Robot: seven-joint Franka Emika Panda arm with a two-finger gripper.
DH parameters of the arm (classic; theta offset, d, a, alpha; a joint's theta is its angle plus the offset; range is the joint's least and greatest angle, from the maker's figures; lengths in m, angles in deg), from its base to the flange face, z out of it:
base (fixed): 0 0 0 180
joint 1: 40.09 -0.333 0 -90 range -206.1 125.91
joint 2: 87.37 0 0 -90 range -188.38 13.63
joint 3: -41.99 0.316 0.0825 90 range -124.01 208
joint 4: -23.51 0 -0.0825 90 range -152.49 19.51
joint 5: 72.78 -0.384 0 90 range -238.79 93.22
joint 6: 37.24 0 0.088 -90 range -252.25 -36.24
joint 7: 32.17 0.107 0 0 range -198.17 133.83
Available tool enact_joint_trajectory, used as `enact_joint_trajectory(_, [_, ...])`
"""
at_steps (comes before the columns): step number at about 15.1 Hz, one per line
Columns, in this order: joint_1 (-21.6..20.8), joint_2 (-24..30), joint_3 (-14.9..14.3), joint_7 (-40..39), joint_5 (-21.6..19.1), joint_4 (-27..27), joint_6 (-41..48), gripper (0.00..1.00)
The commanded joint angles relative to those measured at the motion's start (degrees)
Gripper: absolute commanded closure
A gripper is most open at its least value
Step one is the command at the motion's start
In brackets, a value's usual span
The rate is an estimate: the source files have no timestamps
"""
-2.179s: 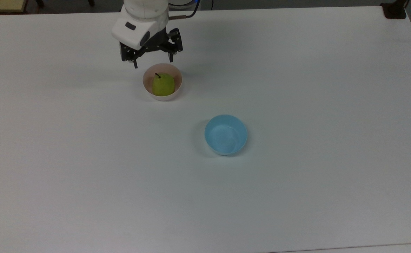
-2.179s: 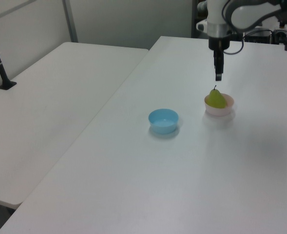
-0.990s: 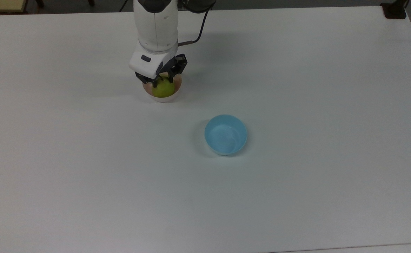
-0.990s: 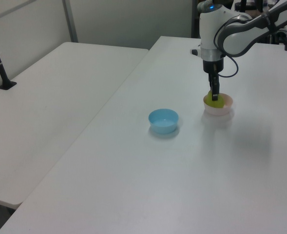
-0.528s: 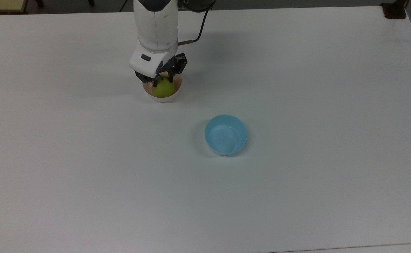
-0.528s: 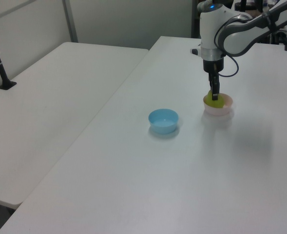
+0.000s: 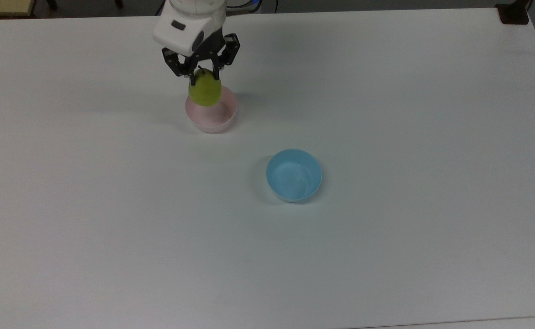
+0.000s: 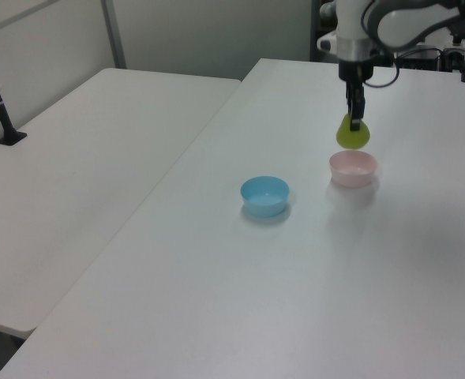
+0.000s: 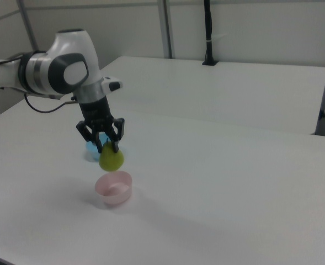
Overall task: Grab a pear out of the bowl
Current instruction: 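Lift the pear up out of the pink bowl and carry it aside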
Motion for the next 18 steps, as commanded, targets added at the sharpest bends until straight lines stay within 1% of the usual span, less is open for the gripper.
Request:
enact_joint_trajectory(1, [3.25, 1.75, -0.54, -5.65, -1.03, 3.68, 2.56, 1.00])
enact_joint_trajectory(2, [4.48, 1.76, -0.80, -7.75, -1.74, 5.08, 2.73, 1.00])
enact_joint_trajectory(4, [6.77, 0.62, -1.42, -10.92, -1.92, 8.33, 2.73, 1.00])
enact_joint_trajectory(5, [7.74, -0.17, -2.29, -13.20, -1.92, 9.74, 2.65, 1.00])
enact_joint_trajectory(8, [11.07, -4.03, -3.18, -17.52, -2.01, 14.57, 2.65, 1.00])
enact_joint_trajectory(9, [11.78, -5.52, -3.96, -18.75, -2.36, 15.46, 2.65, 1.00])
enact_joint_trajectory(10, [12.05, -7.45, -4.75, -18.94, -3.40, 16.51, 2.65, 1.00])
enact_joint_trajectory(13, [13.11, -13.96, -7.13, -18.59, -8.32, 20.82, 2.56, 1.00])
enact_joint_trajectory(15, [13.54, -16.86, -8.54, -17.97, -9.39, 21.00, 1.95, 1.00])
enact_joint_trajectory(18, [14.60, -20.12, -8.63, -17.36, -9.48, 21.09, 0.11, 1.00])
